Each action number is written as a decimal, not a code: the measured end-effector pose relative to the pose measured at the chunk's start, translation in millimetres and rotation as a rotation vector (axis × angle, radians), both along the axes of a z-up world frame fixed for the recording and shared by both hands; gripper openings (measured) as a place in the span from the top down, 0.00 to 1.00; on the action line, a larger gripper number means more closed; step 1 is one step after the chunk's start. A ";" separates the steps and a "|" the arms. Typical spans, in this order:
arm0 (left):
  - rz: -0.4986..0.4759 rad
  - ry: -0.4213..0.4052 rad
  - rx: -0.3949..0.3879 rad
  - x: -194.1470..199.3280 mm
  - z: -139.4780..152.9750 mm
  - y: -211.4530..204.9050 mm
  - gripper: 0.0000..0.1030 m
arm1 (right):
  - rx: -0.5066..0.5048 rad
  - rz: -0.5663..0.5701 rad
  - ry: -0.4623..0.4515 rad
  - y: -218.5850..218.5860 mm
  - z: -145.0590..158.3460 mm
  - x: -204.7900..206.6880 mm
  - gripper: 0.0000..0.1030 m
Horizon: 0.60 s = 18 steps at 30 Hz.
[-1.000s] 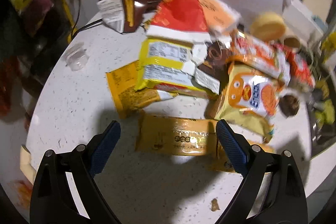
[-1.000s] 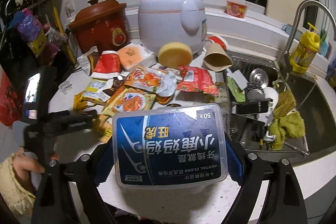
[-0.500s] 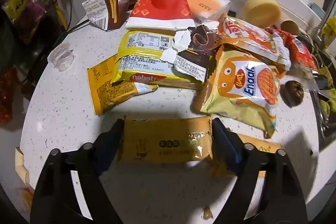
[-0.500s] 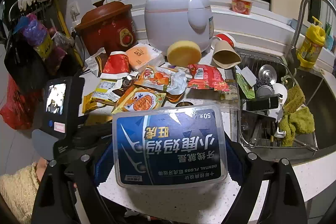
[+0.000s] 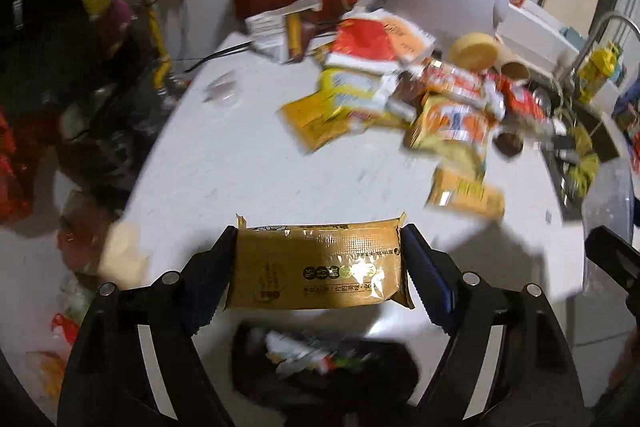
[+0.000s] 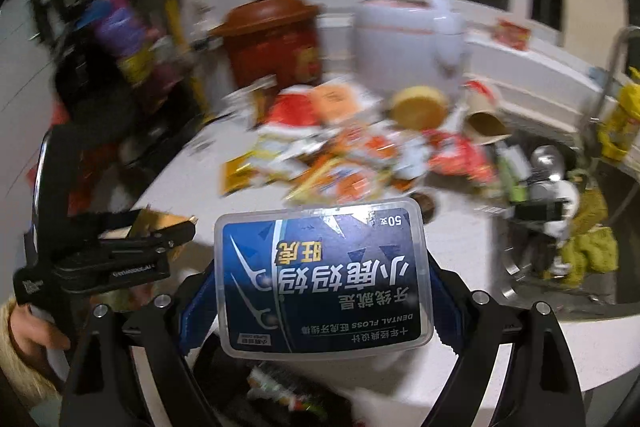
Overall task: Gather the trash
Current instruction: 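Drop the gold wrapper and floss box into the black trash bag with both grippers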
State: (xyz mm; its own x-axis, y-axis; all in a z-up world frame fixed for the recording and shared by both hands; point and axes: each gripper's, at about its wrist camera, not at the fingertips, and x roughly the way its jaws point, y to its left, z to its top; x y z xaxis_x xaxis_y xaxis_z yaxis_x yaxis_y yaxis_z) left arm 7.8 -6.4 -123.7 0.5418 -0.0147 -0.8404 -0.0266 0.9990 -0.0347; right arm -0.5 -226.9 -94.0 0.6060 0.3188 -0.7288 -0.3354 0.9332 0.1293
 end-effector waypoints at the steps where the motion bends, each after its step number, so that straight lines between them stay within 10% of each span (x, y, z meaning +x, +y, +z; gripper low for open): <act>1: 0.006 0.012 0.020 -10.4 -0.9 8.7 0.24 | 0.007 0.044 0.023 7.7 -2.3 -10.3 0.17; 7: 0.069 0.176 0.041 -83.1 -51.9 54.3 0.24 | -0.023 0.197 0.233 51.6 -53.1 -64.7 0.17; 18: 0.016 0.554 0.040 -109.7 -276.0 61.3 0.24 | -0.157 0.102 0.508 87.5 -261.2 -97.2 0.17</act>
